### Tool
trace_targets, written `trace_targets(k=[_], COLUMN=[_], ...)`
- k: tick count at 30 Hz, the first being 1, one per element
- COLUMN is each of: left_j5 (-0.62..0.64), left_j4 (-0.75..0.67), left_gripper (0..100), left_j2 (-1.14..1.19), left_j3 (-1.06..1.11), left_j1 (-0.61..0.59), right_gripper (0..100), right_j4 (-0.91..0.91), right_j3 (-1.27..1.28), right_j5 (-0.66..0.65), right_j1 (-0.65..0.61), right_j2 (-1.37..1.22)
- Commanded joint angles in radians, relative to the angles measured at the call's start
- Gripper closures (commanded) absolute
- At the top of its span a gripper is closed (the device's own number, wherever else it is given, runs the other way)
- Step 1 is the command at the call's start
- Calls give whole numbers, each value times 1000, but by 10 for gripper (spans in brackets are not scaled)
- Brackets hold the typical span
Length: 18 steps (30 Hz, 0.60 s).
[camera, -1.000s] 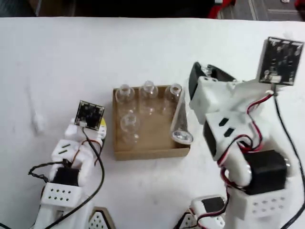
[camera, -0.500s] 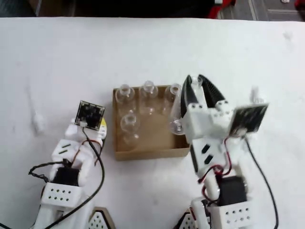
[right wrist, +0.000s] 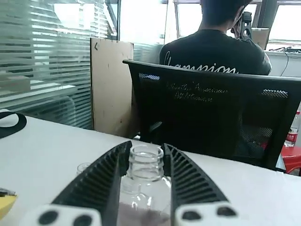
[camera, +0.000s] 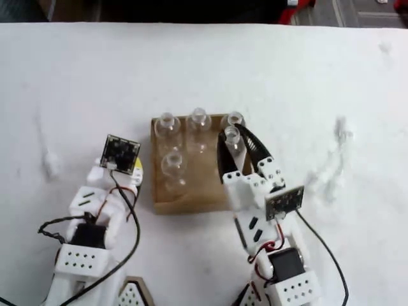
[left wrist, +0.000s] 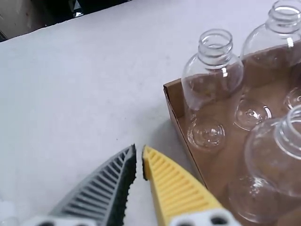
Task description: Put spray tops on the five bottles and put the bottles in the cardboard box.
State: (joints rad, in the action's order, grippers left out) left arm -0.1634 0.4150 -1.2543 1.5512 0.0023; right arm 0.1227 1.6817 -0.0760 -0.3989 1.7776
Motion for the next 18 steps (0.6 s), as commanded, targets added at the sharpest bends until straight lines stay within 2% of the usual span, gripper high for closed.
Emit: trace_targets(k=[1,9,18], left_j5=[-11,-11,-11], left_j4=[-28,-23,-21], left_gripper=[965,965,965], left_j2=[5,4,2], left_j3=[-5,-5,-5], left_j1=[12,12,13], right_gripper=[983,982,982], right_j4=[15,171,225], right_j3=[11,11,11], right_j5=[14,21,21], right_j1=[1,7,7], right_j2=[1,1,1])
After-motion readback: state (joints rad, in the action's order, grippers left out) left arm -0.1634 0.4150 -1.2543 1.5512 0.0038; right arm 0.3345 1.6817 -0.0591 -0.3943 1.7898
